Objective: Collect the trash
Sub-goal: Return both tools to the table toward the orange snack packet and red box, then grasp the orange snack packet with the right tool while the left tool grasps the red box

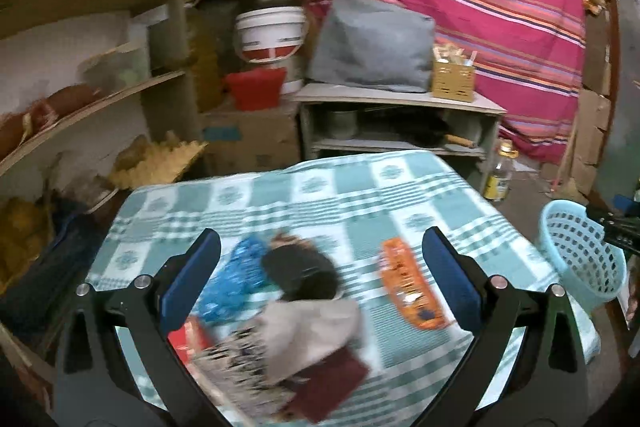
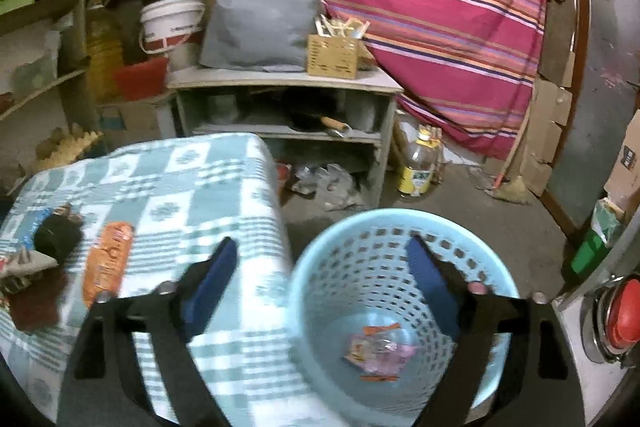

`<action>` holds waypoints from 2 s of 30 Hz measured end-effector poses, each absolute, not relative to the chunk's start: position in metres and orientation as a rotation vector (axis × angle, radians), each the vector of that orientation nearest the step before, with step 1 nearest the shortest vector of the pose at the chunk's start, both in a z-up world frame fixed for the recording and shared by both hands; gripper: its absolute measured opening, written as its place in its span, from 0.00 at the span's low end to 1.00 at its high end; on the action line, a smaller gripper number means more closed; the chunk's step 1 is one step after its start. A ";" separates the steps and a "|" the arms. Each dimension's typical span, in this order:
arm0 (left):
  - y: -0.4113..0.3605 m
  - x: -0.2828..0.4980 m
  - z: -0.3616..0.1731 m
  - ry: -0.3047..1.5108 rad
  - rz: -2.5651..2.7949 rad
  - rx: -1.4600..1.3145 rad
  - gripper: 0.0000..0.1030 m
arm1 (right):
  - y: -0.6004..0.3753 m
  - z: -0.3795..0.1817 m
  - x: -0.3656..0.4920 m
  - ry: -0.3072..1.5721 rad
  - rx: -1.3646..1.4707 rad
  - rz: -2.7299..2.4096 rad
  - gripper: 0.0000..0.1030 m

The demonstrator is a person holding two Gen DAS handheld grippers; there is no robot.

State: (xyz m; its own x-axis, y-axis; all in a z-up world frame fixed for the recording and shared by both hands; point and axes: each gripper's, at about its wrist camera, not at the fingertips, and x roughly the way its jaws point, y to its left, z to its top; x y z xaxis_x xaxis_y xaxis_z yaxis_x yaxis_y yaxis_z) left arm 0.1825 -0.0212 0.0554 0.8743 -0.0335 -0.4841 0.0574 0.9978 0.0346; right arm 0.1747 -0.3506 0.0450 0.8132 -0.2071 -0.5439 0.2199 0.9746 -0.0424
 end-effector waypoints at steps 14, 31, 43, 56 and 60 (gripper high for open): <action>0.068 0.166 0.035 0.529 0.076 0.003 0.95 | -0.245 0.032 0.195 0.597 -0.065 -0.115 0.85; 0.120 0.170 -0.016 0.697 0.091 -0.073 0.95 | -0.208 0.023 0.210 0.615 -0.070 -0.088 0.91; 0.124 0.189 -0.049 0.866 -0.039 -0.206 0.63 | -0.194 0.016 0.216 0.627 -0.111 -0.068 0.91; 0.119 0.194 -0.040 0.857 -0.039 -0.153 0.06 | -0.182 0.006 0.221 0.648 -0.149 -0.053 0.91; 0.124 0.193 -0.025 0.805 -0.015 -0.133 0.06 | -0.177 -0.001 0.225 0.671 -0.147 -0.034 0.91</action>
